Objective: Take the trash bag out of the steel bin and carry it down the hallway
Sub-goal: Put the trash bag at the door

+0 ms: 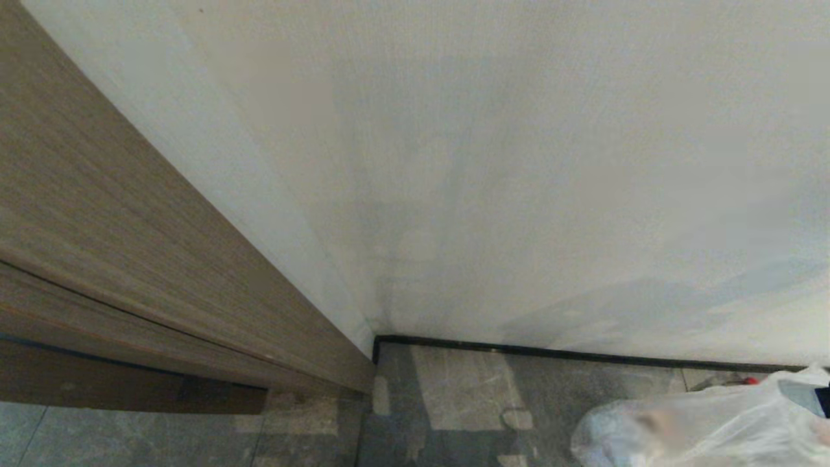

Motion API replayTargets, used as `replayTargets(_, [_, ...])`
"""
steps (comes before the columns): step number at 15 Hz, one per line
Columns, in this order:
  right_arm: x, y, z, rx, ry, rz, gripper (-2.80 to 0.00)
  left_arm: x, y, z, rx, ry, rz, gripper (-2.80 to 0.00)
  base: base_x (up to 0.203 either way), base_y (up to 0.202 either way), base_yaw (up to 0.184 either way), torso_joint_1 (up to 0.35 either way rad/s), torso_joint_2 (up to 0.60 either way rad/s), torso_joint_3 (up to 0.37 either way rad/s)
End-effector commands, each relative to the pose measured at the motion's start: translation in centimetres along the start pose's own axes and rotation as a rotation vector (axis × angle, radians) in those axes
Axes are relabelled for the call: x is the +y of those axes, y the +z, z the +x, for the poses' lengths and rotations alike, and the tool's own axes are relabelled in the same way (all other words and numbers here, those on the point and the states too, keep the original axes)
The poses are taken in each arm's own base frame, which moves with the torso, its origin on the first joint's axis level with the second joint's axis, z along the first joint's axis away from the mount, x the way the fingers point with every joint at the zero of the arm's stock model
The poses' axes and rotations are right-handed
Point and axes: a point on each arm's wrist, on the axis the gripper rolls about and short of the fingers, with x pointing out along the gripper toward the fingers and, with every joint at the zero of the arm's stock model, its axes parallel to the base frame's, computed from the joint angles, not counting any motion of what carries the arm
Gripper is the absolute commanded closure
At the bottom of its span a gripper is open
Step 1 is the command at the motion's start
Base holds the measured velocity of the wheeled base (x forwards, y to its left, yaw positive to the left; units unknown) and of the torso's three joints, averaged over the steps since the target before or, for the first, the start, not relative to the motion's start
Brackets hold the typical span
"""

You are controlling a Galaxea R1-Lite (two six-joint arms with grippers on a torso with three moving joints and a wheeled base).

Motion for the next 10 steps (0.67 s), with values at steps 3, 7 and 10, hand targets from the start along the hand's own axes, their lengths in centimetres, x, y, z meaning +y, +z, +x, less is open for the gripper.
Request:
replayTargets(3, [0.3,-0.6,-0.1,0.004,0.013,-0.001,-2.80,0.0,0.0,0.0,0.000,0.001,0.000,0.00,0.000,0.000,0.000,0.000,0.00,0.000])
replayTargets(7, [0.2,-0.7,-0.7,-0.010,-0.002,0.014,-2.80,0.0,0.0,0.0,0.000,0.001,0.000,0.00,0.000,0.000,0.000,0.000,0.00,0.000])
replayTargets(10, [0.3,-2.3,0.0,0.097,-0.015,0.086,-2.80,0.0,0.0,0.0,0.000,0.001,0.000,0.00,0.000,0.000,0.000,0.000,0.00,0.000])
